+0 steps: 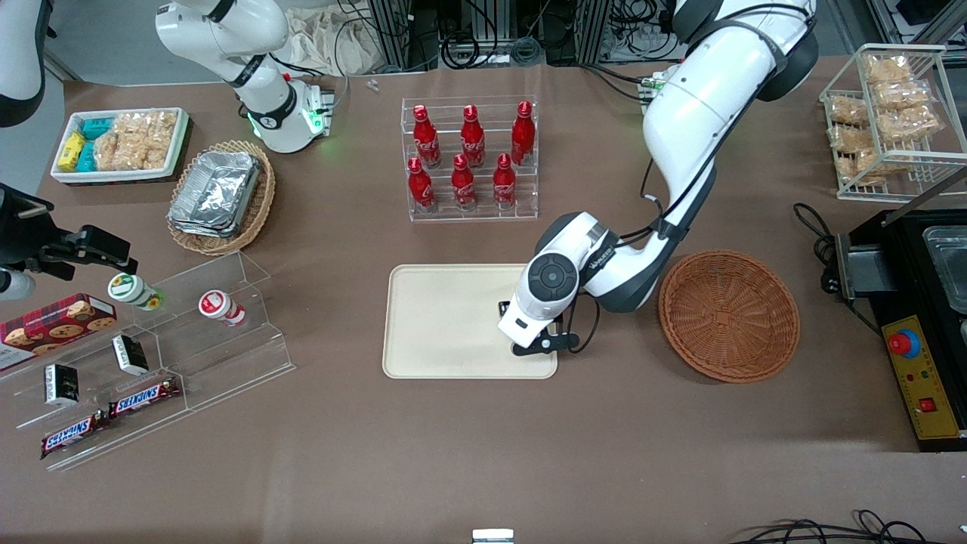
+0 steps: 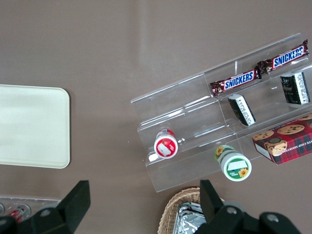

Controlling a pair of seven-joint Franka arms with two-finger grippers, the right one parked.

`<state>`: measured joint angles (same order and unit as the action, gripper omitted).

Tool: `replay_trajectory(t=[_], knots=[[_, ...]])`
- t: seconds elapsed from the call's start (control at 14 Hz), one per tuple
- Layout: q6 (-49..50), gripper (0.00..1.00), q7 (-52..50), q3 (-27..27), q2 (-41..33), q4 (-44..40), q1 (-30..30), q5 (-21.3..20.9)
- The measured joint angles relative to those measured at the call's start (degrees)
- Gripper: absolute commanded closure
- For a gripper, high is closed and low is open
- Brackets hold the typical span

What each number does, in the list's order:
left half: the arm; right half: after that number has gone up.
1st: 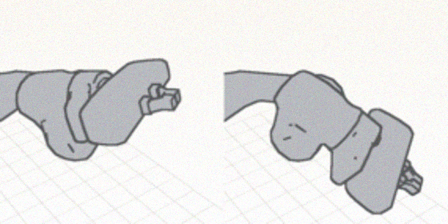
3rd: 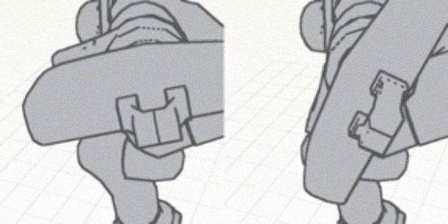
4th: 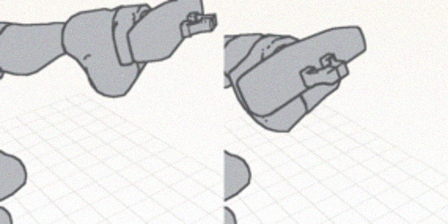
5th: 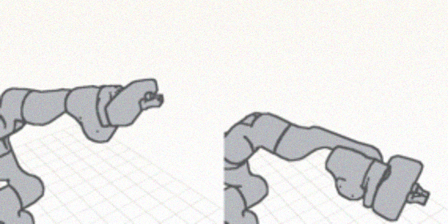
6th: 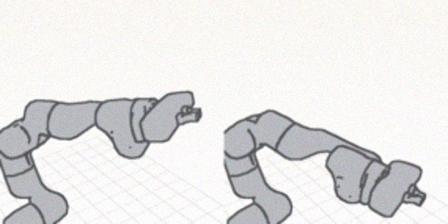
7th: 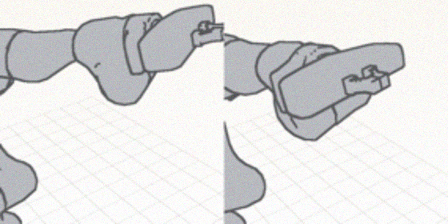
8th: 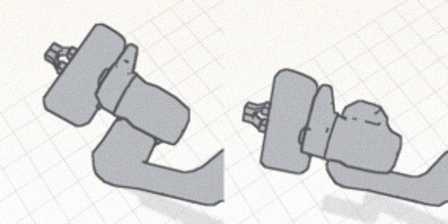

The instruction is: Place sandwich from basket to tray

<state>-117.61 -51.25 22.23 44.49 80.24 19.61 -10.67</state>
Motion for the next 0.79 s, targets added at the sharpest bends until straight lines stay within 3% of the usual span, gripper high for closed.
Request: replay_trajectory(t=[0.21,0.36,0.79], knots=[[10.1,0.00,-0.7,-0.2,-7.9,-2.2,-2.1,0.5],[15.0,0.00,-0.5,-0.3,-14.2,-2.6,-5.5,3.0],[29.9,0.00,18.8,-0.9,-28.0,-2.3,-19.4,10.3]])
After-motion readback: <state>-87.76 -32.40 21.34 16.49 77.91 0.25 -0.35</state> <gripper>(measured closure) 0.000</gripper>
